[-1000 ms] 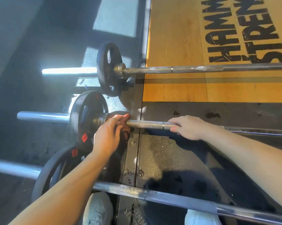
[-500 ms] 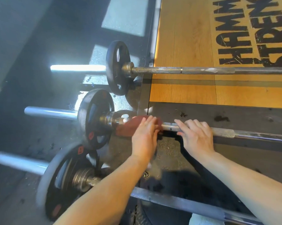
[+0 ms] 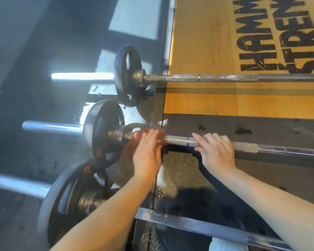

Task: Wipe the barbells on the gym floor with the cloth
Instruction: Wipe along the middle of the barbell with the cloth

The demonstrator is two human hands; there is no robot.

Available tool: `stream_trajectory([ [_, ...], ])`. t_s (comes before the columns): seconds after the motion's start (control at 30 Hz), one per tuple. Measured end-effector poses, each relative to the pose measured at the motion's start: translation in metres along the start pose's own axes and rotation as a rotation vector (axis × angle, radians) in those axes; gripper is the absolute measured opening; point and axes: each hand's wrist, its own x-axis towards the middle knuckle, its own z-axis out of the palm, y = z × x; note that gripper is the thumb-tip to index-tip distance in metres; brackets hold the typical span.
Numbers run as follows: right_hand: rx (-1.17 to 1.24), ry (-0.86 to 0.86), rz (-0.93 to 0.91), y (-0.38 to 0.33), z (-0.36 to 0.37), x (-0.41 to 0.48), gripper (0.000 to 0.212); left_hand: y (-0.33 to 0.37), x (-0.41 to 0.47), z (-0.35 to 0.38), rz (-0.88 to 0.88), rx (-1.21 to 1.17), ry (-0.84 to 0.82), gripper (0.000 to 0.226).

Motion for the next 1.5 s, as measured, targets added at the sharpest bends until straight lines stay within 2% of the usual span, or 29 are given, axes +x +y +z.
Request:
stream_trajectory([
  [0.1, 0.009, 0.001, 0.002, 0.000, -0.001, 0.000, 0.042, 0.029, -0.005, 0.019, 0.140, 0.067, -0.048, 0.045],
  [0.2, 0.022, 0.000, 0.001, 0.002, -0.001, 0.001, 0.039, 0.010, 0.011, 0.000, 0.228, 0.113, -0.069, 0.042],
  [0.33, 0.039, -0.012, 0.015, 0.002, 0.000, 0.002, 0.037, -0.039, 0.021, -0.045, 0.048, 0.026, -0.015, 0.027],
  [0.47, 0.049, -0.024, 0.032, 0.000, -0.001, 0.002, 0.037, -0.024, 0.016, -0.032, -0.057, -0.012, 0.047, 0.031],
  [0.67, 0.044, -0.024, 0.024, 0.001, -0.003, 0.003, 0.037, 0.043, 0.011, 0.023, 0.230, 0.042, -0.105, 0.031],
  [0.8, 0.040, -0.024, 0.005, 0.002, -0.004, 0.004, 0.037, 0.026, 0.022, 0.006, 0.383, 0.087, -0.181, 0.035],
  [0.97, 0.051, -0.040, 0.012, 0.002, -0.004, 0.004, 0.034, -0.041, 0.022, -0.055, 0.121, 0.057, -0.065, 0.038],
  [1.07, 0.017, -0.183, 0.017, 0.000, -0.013, 0.009, 0.036, -0.040, 0.026, -0.061, 0.076, 0.088, -0.079, 0.030],
  [1.13, 0.014, -0.417, 0.009, 0.003, -0.031, 0.022, 0.044, -0.032, 0.025, -0.058, 0.034, 0.032, -0.064, 0.022],
  [1.23, -0.037, -0.750, -0.007, 0.019, -0.048, 0.052, 0.056, -0.031, 0.024, -0.057, 0.039, -0.005, -0.071, 0.024],
  [1.3, 0.080, -0.958, 0.080, 0.026, -0.056, 0.071, 0.054, -0.032, 0.027, -0.057, 0.045, 0.004, -0.090, 0.021],
  [1.33, 0.235, -1.046, 0.156, 0.027, -0.059, 0.076, 0.047, -0.032, 0.028, -0.058, 0.034, 0.022, -0.102, 0.018],
  [1.4, 0.472, -1.075, 0.239, 0.026, -0.060, 0.079, 0.025, -0.034, 0.032, -0.059, 0.002, 0.052, -0.133, 0.012],
  [1.47, 0.431, -0.984, 0.226, 0.024, -0.061, 0.073, 0.019, -0.032, 0.035, -0.060, -0.026, 0.046, -0.145, 0.008],
  [1.5, 0.336, -0.894, 0.213, 0.023, -0.056, 0.064, 0.018, -0.030, 0.035, -0.060, -0.023, 0.019, -0.145, 0.003],
])
